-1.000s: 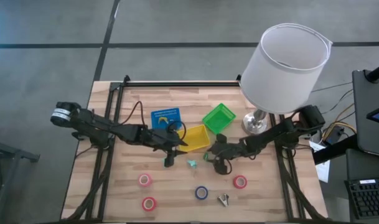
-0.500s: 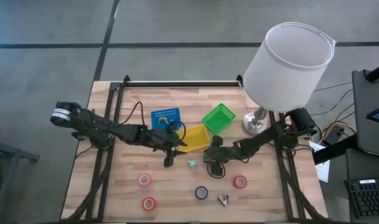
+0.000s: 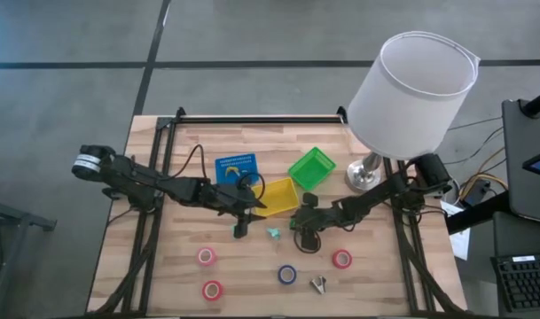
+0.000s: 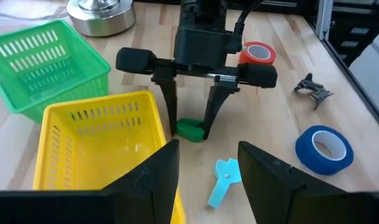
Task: Pick and place Stapler, Stapler remover, tape
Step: Put the green stapler into the blue bin
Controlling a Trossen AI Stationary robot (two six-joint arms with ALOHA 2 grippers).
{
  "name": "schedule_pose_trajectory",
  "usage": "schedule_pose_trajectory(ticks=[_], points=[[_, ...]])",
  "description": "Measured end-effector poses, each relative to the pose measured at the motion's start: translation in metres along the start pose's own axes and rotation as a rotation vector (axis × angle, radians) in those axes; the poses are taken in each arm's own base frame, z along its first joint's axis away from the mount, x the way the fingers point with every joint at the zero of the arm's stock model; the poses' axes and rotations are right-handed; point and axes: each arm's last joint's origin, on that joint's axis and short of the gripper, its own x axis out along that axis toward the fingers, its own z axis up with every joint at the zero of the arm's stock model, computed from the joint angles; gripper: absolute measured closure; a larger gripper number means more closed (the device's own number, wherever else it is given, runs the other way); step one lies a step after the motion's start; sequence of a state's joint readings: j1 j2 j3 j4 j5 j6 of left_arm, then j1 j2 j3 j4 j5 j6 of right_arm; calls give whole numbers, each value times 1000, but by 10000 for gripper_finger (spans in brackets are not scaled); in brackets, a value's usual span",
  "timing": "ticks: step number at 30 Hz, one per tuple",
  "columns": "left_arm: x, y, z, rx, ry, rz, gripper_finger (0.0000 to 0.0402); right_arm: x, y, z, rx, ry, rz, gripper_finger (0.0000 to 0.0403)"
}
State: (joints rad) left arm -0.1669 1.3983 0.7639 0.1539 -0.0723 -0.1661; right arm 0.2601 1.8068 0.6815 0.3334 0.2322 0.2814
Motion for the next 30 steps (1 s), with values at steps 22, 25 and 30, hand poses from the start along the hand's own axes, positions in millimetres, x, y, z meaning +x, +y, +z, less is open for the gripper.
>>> schedule_pose_trajectory(ticks=[22, 25, 30], points=[[31, -5, -11, -565, -15, -82, 234, -29, 34, 73, -505, -278, -119, 223], [30, -5, -7, -566, -54, -96, 234, -30, 34, 75, -526, -286, -139, 225], [30, -5, -6, -572, -58, -99, 234, -31, 35, 78, -539, -300, -142, 223]])
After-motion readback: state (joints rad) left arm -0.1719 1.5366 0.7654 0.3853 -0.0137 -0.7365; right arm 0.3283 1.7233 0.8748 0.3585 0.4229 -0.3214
